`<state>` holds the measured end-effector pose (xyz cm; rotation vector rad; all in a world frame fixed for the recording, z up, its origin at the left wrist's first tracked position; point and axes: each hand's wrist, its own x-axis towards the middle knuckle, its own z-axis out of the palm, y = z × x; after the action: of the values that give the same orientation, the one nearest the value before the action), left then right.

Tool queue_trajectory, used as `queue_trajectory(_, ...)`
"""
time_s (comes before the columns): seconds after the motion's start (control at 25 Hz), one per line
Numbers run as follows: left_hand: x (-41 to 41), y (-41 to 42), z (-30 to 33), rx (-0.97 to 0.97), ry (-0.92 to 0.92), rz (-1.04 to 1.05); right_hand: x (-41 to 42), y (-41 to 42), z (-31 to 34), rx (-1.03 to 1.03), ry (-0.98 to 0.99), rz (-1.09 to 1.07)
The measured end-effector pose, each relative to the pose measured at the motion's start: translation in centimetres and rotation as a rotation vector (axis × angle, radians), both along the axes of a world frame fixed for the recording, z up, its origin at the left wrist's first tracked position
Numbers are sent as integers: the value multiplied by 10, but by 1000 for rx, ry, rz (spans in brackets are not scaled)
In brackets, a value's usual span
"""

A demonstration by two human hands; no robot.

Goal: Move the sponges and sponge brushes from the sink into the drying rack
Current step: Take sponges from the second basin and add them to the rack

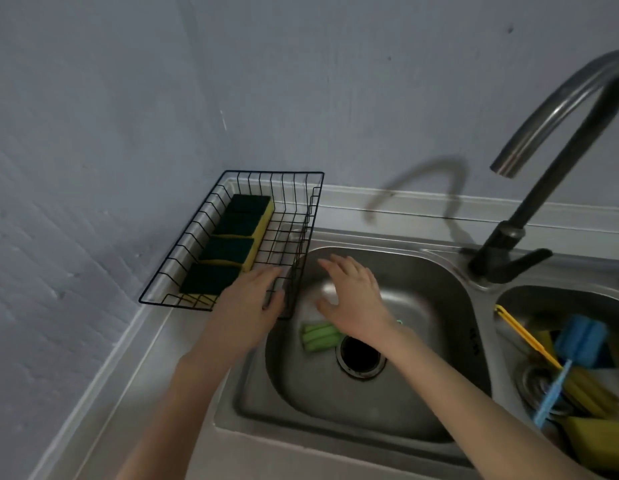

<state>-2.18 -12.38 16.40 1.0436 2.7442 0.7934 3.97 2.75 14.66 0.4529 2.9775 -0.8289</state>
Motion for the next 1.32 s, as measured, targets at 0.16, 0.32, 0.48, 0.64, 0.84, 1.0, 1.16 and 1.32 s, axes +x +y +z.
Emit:
queue_trajectory(0.16,43,13,-5,-57,-46,-20,45,18,3,-20,-21,-48)
queue_trajectory(0.32,80,39,-9,-76,-29,-58,86,41,-2,10,-7,-67)
queue_trajectory(0.48,112,81,-15,-82,-63,-125,131,78,-14,13,-16,-138)
queue_trajectory(0.64,149,133,-29,-105,-106,-165,174,127,-24,34,-76,-184)
queue_trajectory(0.84,194,199,-44,-82,-176,-158,216,198,-39,68,-119,-207)
queue_trajectory(1.0,227,258,-66,-155,-247,-199,249,257,-58,20,-165,-242)
queue_trajectory(1.16,259,315,-90,-242,-342,-236,275,316,-93,-20,-223,-289)
queue_trajectory(1.32,280,356,-114,-363,-434,-257,284,361,-127,11,-307,-299)
